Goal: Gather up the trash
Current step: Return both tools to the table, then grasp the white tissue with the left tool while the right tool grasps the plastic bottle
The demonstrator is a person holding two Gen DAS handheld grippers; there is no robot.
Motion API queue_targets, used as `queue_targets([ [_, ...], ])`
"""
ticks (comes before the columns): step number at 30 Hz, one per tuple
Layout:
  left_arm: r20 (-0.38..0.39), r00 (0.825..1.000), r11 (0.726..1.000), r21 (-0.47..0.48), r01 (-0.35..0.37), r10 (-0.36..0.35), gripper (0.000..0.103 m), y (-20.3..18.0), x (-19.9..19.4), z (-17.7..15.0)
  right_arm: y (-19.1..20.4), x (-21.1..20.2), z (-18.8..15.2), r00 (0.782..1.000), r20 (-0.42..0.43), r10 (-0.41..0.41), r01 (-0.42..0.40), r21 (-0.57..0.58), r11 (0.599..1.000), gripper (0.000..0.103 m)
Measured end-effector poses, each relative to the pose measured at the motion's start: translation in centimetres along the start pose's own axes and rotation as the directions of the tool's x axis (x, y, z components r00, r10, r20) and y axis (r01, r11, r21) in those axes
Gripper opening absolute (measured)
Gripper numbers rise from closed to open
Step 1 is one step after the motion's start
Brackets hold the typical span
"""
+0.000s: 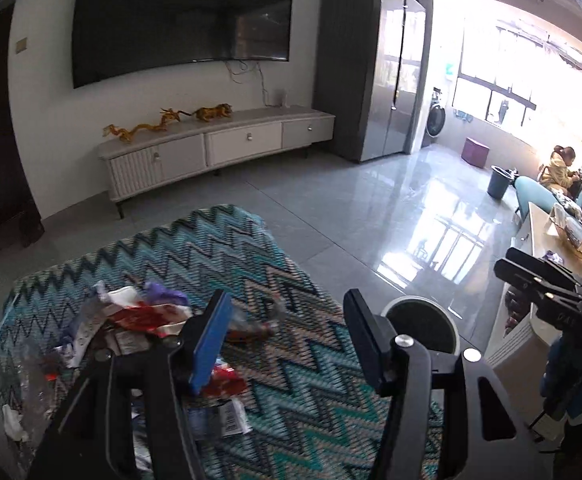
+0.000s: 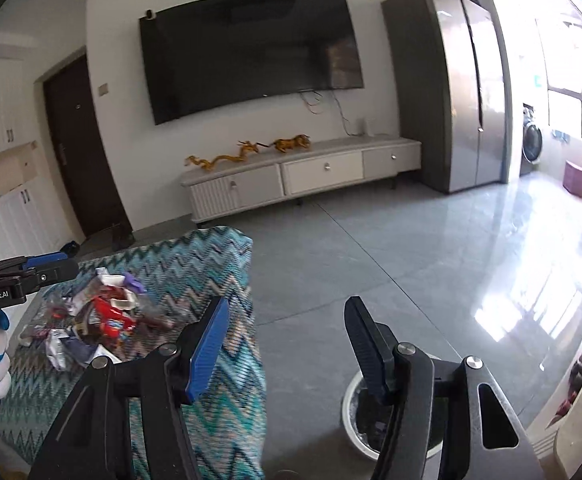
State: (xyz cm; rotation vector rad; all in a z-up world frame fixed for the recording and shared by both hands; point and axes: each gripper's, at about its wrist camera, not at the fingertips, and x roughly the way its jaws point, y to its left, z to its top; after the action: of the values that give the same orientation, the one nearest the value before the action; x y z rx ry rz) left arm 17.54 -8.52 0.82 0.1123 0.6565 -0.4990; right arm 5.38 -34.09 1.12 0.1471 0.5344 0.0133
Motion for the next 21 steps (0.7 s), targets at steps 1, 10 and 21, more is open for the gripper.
queue_targets([
  [1, 0.008, 1.0, 1.0, -0.014, -0.021, 0.021, 0.062, 1.4, -0.8, -0.5, 0.8, 0.0, 0.1, 1.0, 0.0, 0.009, -0.009, -0.01, 1.0, 0.058],
  [10, 0.006, 0.983, 0.968, -0.175, -0.182, 0.186, 0.064, 13.6, -5.9, -6.4, 6.9, 2.4, -0.8, 0.996, -0.06, 0.069, -0.074, -0.078, 0.994, 0.058],
  [21, -0.127, 0.92, 0.858, -0.333, -0.391, 0.37, 0.064, 26.3, -7.9, -15.8, 12.3, 7.5, -1.8, 0.98, -0.159, 0.118, -0.143, -0.161, 0.976, 0.058],
])
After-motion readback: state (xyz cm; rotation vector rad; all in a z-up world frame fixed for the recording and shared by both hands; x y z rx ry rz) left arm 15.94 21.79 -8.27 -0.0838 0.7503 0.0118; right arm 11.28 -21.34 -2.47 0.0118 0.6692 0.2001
